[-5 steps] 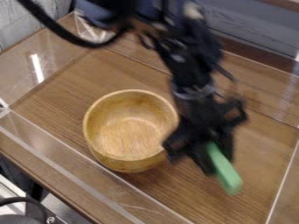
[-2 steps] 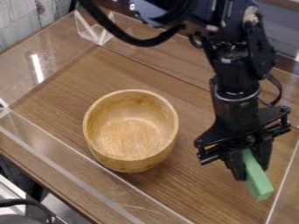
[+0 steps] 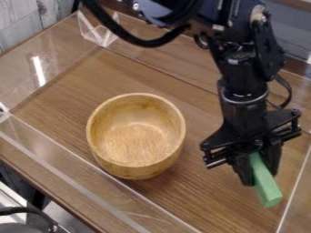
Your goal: Remove the green block from inside the brown bowl and put it on the table
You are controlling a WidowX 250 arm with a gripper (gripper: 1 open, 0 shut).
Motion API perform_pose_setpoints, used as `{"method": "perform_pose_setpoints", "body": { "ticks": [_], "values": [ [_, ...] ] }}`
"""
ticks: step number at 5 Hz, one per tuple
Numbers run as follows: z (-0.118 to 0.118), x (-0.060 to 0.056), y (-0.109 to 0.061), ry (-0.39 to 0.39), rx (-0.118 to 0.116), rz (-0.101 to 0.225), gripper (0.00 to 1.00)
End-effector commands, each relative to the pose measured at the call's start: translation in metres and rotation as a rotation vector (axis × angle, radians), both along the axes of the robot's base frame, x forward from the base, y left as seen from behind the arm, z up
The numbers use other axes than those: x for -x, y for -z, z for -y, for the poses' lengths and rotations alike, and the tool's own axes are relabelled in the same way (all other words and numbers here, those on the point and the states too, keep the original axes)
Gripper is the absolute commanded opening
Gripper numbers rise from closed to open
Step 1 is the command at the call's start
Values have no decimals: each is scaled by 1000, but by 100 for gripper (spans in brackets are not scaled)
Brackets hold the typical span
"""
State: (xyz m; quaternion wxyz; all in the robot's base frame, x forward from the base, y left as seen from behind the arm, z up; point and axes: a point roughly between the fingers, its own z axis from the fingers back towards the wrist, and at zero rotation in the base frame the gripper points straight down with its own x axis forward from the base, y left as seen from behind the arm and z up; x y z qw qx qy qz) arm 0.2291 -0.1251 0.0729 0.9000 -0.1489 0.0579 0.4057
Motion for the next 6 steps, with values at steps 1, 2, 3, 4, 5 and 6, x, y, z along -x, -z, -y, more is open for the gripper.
{"method": "perform_pose_setpoints", "body": {
  "ticks": [1,2,3,4,5,6],
  "values": [
    [-2,-12,-13,0,19,56,0],
    [-5,-14,-12,9,19,61,0],
    [-8,-15,-11,27,19,63,0],
    [-12,-16,-11,43,18,65,0],
    [-15,-16,-11,51,17,67,0],
    [-15,-15,-10,55,18,73,0]
  ]
}}
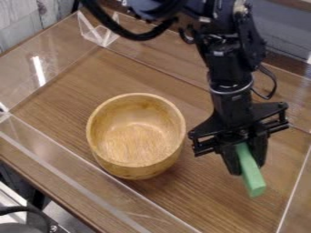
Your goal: Remove the green block from inside the brown bowl and put it on the table
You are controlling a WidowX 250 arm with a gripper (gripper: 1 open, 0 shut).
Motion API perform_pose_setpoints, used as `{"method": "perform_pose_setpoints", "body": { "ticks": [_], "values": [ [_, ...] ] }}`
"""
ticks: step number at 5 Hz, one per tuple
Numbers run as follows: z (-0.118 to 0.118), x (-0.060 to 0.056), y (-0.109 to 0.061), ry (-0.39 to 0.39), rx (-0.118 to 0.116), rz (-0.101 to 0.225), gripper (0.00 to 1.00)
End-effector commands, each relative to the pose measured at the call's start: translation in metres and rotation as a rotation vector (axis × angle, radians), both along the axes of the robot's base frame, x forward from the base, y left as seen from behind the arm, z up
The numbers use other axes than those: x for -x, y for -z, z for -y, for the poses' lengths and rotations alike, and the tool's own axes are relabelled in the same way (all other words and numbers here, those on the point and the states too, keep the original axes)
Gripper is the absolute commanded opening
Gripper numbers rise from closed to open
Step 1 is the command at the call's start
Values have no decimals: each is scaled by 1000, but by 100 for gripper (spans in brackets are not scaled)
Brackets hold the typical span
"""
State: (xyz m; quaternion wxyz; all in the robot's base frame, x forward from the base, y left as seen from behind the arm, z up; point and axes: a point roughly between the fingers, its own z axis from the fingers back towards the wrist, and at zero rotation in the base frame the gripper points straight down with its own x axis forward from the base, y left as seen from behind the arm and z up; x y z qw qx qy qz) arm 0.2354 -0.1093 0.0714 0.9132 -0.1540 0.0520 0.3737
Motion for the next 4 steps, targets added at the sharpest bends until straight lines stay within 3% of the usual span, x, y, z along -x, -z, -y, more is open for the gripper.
{"method": "perform_pose_setpoints", "body": {
  "ticks": [1,2,4],
  "values": [
    [1,-8,-11,-9,17,54,0],
    [2,-6,-10,-9,19,62,0],
    [-6,-1,0,-4,14,30,0]
  ]
}}
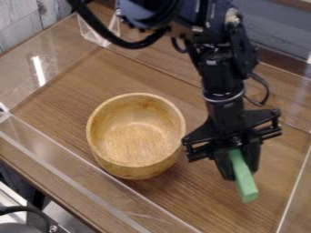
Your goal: Remove the green block from inside the brown bowl and put it on the table
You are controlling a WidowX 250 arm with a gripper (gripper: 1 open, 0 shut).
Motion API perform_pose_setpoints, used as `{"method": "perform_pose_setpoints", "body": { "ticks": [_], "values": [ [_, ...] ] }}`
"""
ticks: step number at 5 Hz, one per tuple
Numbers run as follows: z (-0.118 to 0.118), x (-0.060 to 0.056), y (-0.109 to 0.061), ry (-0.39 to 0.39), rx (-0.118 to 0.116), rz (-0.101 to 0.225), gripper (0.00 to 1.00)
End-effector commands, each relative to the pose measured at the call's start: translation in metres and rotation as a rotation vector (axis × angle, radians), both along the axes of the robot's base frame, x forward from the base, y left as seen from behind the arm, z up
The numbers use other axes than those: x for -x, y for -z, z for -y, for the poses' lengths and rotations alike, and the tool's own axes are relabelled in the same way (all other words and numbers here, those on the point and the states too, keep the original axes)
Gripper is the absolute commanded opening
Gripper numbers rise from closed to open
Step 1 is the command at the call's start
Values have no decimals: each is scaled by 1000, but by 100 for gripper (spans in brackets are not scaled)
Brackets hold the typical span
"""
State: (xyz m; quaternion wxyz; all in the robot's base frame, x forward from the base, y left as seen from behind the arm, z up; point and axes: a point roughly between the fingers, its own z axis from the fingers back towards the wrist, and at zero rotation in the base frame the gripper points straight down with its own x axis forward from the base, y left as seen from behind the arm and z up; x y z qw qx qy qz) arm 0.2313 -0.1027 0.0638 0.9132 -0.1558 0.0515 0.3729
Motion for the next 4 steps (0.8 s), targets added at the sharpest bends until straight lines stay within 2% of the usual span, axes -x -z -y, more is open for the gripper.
{"method": "perform_pose_setpoints", "body": {
  "ticks": [1,4],
  "values": [
    [-3,-3,-3,1,11,15,0],
    [-10,2,4,43,13,-11,0]
  ]
}}
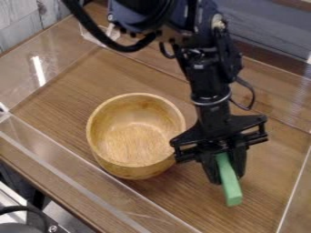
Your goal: Remove the green block from inside the brown bowl and put it on the table
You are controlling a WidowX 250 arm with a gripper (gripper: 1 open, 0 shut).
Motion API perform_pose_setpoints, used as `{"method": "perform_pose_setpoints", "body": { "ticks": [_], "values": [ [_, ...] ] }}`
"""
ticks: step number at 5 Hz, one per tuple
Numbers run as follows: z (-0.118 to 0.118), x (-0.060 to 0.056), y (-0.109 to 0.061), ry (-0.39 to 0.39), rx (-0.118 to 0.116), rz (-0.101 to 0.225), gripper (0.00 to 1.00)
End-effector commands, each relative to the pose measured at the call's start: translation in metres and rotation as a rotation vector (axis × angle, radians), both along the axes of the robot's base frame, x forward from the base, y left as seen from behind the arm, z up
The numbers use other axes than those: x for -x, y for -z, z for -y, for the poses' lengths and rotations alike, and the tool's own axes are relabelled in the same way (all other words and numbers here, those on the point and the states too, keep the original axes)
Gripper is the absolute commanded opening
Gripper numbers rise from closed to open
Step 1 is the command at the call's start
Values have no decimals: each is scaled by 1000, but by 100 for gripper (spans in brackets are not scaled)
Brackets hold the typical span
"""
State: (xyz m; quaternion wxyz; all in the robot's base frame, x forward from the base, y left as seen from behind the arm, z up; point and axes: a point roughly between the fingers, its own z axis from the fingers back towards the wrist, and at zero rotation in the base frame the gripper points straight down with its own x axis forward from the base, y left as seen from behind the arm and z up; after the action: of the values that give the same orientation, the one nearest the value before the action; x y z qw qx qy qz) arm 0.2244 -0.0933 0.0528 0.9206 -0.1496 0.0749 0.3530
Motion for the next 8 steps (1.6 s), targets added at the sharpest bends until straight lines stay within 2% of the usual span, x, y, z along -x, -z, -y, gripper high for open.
{"method": "perform_pose_setpoints", "body": {
  "ticks": [1,4,8],
  "values": [
    [-1,-4,-5,4,10,24,0],
    [-4,-3,-6,58,13,12,0],
    [-6,-6,-19,140,23,9,0]
  ]
}}
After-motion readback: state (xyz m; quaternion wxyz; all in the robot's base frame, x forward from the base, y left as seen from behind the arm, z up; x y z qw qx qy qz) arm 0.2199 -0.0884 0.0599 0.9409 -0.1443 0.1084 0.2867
